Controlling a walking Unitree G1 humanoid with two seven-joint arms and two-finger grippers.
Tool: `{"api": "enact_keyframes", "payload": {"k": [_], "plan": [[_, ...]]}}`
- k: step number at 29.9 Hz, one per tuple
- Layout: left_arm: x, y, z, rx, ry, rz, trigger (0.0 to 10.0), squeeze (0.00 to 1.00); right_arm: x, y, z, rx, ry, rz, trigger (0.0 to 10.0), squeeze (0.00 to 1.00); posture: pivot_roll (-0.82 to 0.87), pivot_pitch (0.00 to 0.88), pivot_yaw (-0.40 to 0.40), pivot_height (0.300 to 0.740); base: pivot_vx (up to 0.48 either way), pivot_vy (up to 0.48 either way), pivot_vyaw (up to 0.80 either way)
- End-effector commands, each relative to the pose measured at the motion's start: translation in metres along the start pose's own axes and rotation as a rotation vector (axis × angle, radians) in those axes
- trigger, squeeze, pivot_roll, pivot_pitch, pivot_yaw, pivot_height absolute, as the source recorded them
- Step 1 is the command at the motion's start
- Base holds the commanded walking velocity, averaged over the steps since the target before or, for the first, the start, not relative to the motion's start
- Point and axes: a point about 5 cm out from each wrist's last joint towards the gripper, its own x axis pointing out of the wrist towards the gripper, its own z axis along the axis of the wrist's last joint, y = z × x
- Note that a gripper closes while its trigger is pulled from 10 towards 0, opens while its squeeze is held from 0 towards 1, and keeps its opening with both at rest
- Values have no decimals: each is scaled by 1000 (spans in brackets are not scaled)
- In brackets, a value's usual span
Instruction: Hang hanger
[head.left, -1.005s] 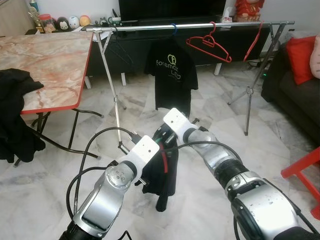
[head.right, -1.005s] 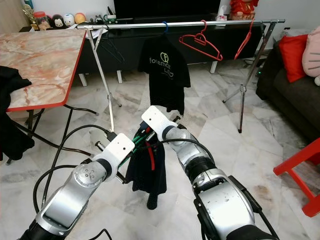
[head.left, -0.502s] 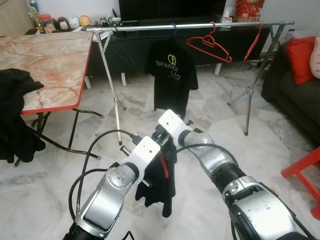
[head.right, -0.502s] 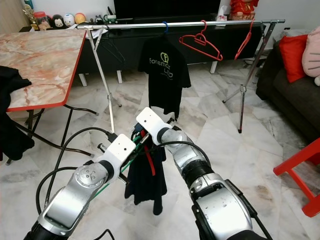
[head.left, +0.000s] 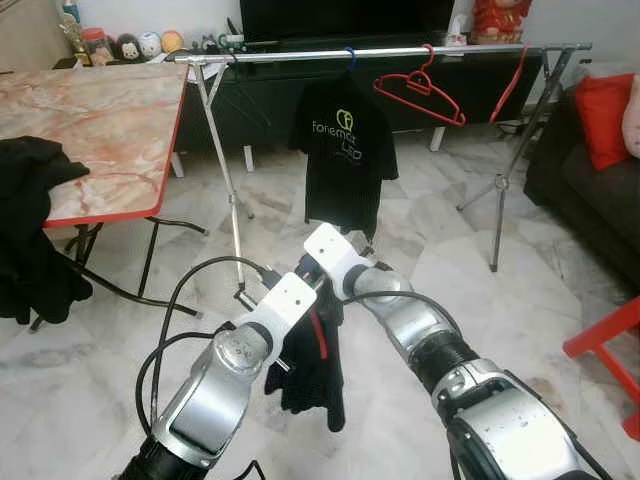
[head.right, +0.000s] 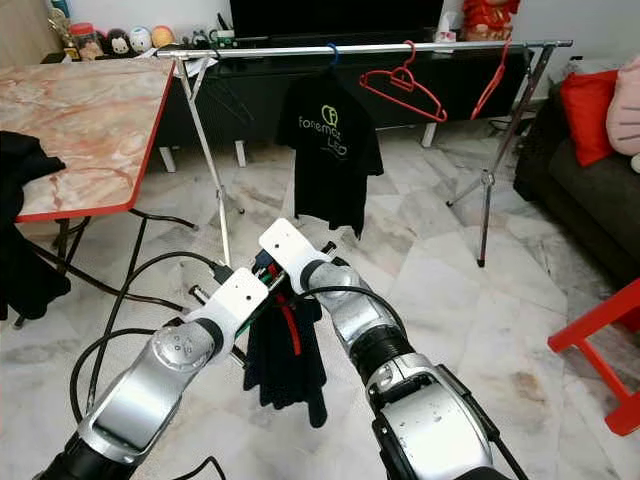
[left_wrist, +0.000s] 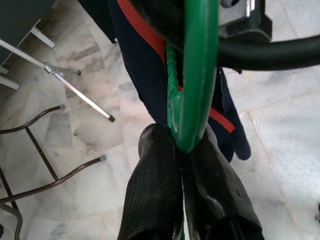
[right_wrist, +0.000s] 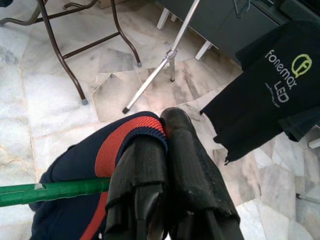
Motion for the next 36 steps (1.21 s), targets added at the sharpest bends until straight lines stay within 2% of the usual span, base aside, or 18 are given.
{"api": "enact_keyframes", "payload": {"k": [1,14,25,26,28,30,31,33,34,36], "plan": [[5,-2,-28,-6,159,1,10000,0,-1,-5,34,4,-140,-10,10000,0,-4,0,-23,740,0,0,0],[5,-10,-42,30,249,-32,10000,0,-3,-7,35,-18,-130,-22,10000,0,-7,0,-19,740,0,0,0],[7,-8,-47,9,246,3,10000,0,-6,-11,29,-17,-112,-34,10000,0,-9,0,-20,740,0,0,0],[7,-8,-48,-31,239,1,10000,0,-7,-10,24,-13,-102,-32,10000,0,-6,0,-21,740,0,0,0],[7,-8,-48,-46,236,0,10000,0,-7,-10,23,-11,-99,-32,10000,0,-6,0,-21,740,0,0,0],[6,-10,-48,-96,220,-21,10000,0,-8,-12,17,9,-86,-54,10000,0,-5,0,-19,740,0,0,0],[4,-13,-47,-152,202,-50,10000,0,-10,-16,12,34,-74,-81,10000,0,-7,0,-19,740,0,0,0],[4,-14,-46,-168,196,-60,10000,0,-11,-17,11,41,-70,-89,10000,0,-7,0,-19,740,0,0,0],[1,-16,-45,-195,171,-91,10000,0,-12,-20,5,95,-65,-113,10000,0,-8,0,-19,740,0,0,0],[0,-16,-44,-205,163,-102,10000,0,-13,-21,3,118,-63,-121,10000,0,-9,0,-19,740,0,0,0]]}}
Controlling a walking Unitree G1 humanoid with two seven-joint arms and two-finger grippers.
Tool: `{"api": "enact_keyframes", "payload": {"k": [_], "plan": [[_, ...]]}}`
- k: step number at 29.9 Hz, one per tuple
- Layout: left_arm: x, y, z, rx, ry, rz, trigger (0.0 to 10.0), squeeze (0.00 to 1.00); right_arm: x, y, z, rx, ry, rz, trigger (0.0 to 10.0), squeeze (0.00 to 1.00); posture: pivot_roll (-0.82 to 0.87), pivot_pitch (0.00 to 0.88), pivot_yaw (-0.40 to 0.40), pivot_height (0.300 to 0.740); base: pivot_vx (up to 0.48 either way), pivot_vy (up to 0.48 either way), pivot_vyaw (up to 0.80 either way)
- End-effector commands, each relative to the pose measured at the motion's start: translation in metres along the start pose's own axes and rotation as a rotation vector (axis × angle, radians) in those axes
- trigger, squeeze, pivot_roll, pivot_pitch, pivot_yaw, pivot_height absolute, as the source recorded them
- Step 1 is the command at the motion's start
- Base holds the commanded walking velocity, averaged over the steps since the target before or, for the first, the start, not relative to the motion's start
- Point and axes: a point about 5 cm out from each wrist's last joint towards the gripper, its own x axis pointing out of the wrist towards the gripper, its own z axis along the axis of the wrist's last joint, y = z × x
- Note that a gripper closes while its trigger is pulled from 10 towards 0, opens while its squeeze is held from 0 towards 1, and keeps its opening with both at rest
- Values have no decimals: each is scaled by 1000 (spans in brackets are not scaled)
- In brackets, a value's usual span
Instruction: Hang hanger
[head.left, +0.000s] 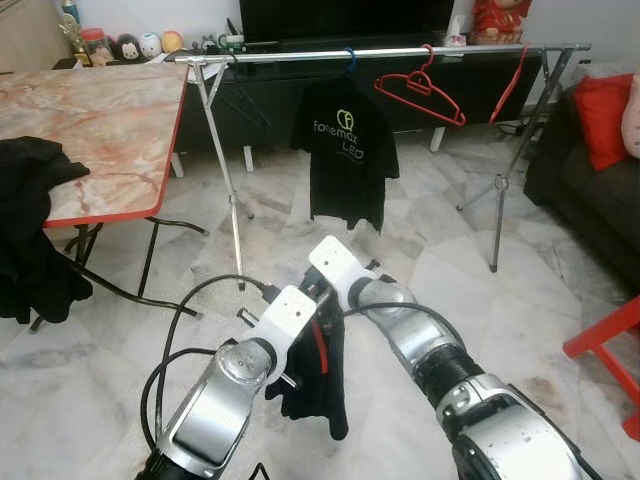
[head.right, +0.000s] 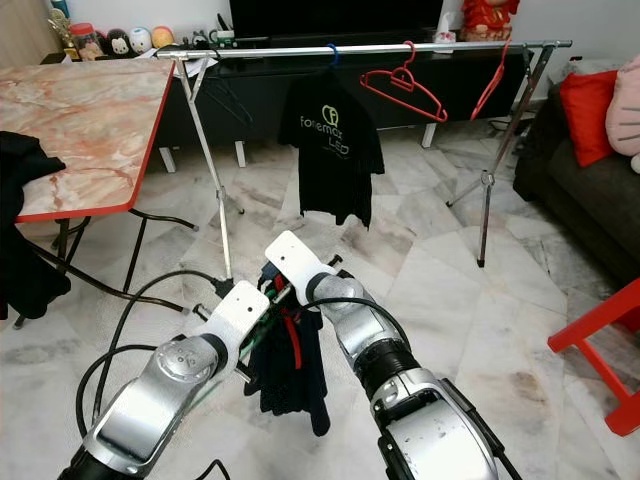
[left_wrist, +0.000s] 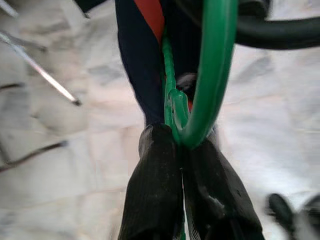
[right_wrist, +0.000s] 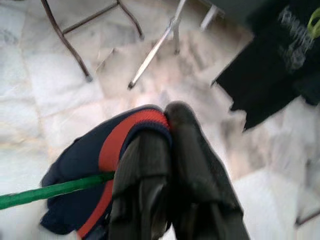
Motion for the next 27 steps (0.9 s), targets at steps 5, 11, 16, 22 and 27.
{"api": "enact_keyframes", "payload": {"k": [5,11,16,22,27], "plan": [[-3,3,-25,-42,106,-41,10000,0,-8,-21,26,191,-145,-99,10000,0,-8,0,-19,740,0,0,0],[-8,-4,-23,5,87,-105,10000,0,-5,-16,17,288,-111,-105,10000,0,1,0,-23,740,0,0,0],[-9,-3,-22,-36,75,-81,10000,0,-6,-15,17,353,-126,-131,10000,0,1,0,-24,740,0,0,0],[-10,1,-18,-43,48,-55,10000,0,-8,-21,14,439,-126,-210,10000,0,1,0,-24,740,0,0,0],[-11,0,-17,-30,47,-59,10000,0,-9,-22,11,470,-118,-232,10000,0,1,0,-24,740,0,0,0]]}}
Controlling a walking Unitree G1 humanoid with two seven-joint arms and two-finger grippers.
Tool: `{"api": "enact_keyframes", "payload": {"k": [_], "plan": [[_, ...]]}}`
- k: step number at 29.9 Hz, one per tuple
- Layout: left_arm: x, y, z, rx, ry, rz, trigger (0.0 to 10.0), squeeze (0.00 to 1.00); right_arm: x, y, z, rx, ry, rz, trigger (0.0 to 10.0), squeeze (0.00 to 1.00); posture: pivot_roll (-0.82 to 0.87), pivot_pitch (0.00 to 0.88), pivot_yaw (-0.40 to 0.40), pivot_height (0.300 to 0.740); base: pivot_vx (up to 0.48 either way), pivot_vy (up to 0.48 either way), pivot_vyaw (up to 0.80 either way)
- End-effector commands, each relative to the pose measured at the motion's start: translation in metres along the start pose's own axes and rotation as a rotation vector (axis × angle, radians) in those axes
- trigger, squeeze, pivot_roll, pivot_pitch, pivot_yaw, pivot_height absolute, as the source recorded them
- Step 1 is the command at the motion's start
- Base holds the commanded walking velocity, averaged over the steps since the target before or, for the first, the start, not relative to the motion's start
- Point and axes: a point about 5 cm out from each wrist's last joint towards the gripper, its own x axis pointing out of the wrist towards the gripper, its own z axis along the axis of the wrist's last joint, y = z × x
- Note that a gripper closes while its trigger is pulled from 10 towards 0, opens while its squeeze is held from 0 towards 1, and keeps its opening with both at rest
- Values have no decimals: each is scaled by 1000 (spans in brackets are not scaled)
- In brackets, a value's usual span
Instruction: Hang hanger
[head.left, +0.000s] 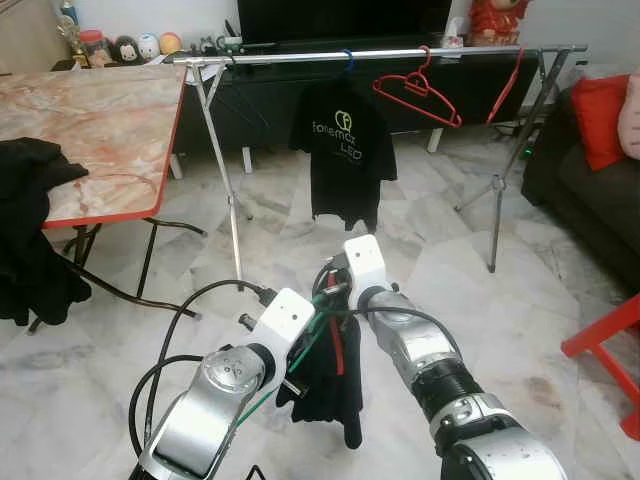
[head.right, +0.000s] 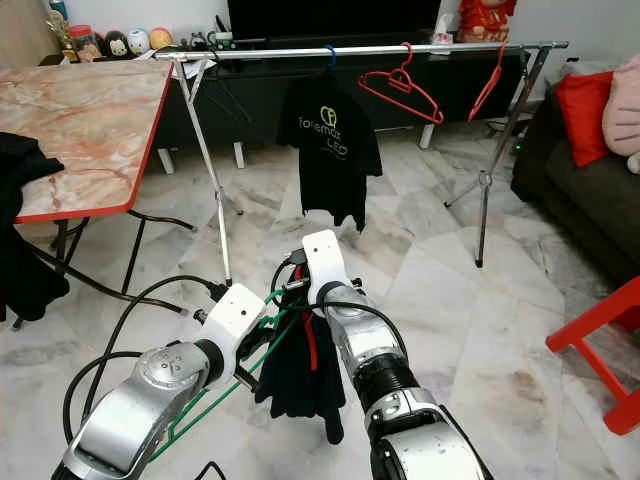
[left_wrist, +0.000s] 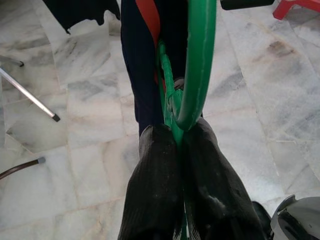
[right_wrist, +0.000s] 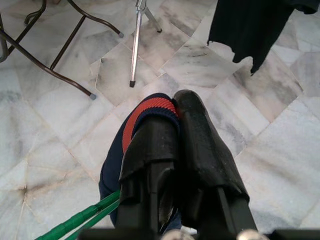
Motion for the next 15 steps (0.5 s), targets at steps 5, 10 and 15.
{"api": "enact_keyframes", "payload": {"k": [5,10,15], "plan": [[-1,4,-14,-6,60,14,10000,0,-5,-19,26,155,-117,-112,10000,0,2,0,-24,740,0,0,0],[-4,7,1,11,-37,29,10000,0,-5,-28,19,254,-89,-186,10000,0,11,0,-29,740,0,0,0],[-12,0,21,91,-177,-41,10000,0,-3,-27,18,238,-77,-190,10000,0,16,0,-32,740,0,0,0]]}}
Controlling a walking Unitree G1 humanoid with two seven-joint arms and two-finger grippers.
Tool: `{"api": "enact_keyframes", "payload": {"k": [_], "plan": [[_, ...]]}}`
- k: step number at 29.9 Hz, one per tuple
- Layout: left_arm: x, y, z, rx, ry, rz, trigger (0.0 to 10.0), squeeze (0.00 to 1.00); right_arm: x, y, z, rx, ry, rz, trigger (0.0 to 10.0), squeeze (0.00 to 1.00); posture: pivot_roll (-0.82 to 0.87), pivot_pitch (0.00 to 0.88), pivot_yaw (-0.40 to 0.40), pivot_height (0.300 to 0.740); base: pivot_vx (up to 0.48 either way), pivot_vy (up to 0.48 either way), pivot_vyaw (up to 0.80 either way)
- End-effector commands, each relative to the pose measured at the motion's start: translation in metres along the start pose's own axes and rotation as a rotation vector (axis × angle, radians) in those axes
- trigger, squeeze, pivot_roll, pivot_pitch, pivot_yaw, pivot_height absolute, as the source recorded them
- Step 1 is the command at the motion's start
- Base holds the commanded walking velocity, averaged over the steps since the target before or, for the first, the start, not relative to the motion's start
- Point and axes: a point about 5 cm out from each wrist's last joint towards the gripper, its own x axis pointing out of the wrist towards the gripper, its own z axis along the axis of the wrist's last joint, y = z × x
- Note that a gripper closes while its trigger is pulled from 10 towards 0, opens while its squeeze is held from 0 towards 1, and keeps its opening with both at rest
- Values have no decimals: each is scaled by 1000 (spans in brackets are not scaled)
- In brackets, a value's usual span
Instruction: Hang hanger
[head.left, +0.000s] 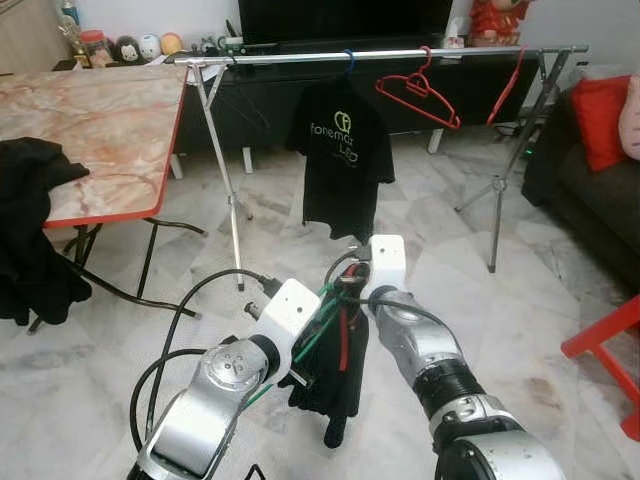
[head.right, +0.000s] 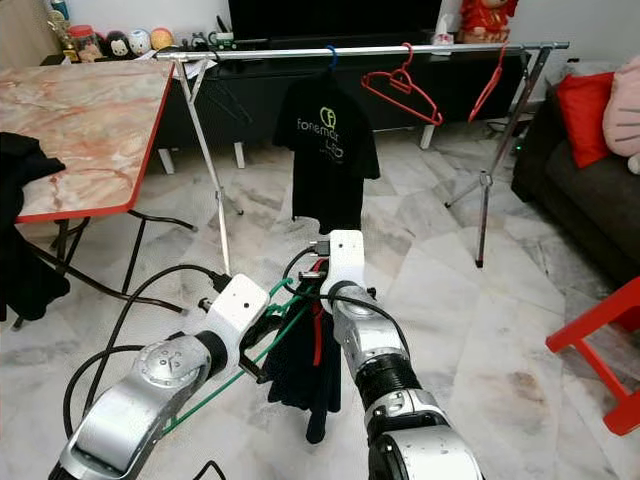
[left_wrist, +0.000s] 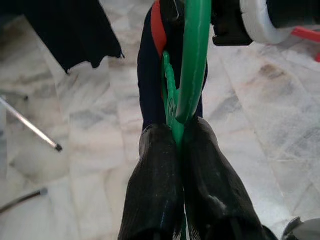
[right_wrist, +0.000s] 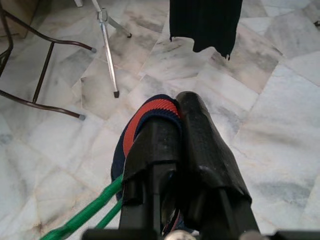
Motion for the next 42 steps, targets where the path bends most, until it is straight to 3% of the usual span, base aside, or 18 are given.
{"api": "enact_keyframes", "payload": {"k": [1,3,6,10,16,20,21,23,26,28,34,40,42], "plan": [[-4,0,4,30,-37,-14,10000,0,0,-5,22,29,-76,-24,10000,0,16,0,-32,740,0,0,0],[-6,-6,9,59,-84,-60,10000,0,0,-5,20,25,-65,-33,10000,0,20,0,-35,740,0,0,0],[-7,-11,8,87,-79,-99,10000,0,1,-4,19,30,-61,-30,10000,0,21,0,-35,740,0,0,0],[-8,-19,6,116,-80,-158,10000,0,1,7,19,15,-47,55,10000,0,18,0,-33,740,0,0,0],[-6,-21,12,124,-130,-158,10000,0,-3,37,10,-183,-12,277,10000,0,18,0,-33,740,0,0,0],[-5,-21,13,127,-139,-155,10000,0,-3,39,9,-203,-13,291,10000,0,18,0,-33,740,0,0,0],[-4,-17,22,112,-196,-111,10000,0,-5,47,3,-274,11,340,10000,0,22,0,-34,740,0,0,0],[-4,-16,28,97,-226,-103,10000,0,-5,50,4,-301,-7,334,10000,0,26,0,-37,740,0,0,0],[-3,-17,25,96,-204,-117,10000,0,-5,47,11,-283,-44,308,10000,0,20,0,-34,740,0,0,0],[-2,-21,12,96,-133,-139,10000,0,-3,42,26,-248,-106,257,10000,0,20,0,-34,740,0,0,0],[1,-18,3,74,-80,-112,10000,0,-2,35,35,-201,-130,212,10000,0,15,0,-30,740,0,0,0],[2,-15,-6,69,-25,-98,10000,0,-1,25,44,-40,-154,127,10000,0,13,0,-27,740,0,0,0],[2,-15,-7,65,-20,-100,10000,0,-1,24,45,-26,-152,126,10000,0,13,0,-27,740,0,0,0]]}}
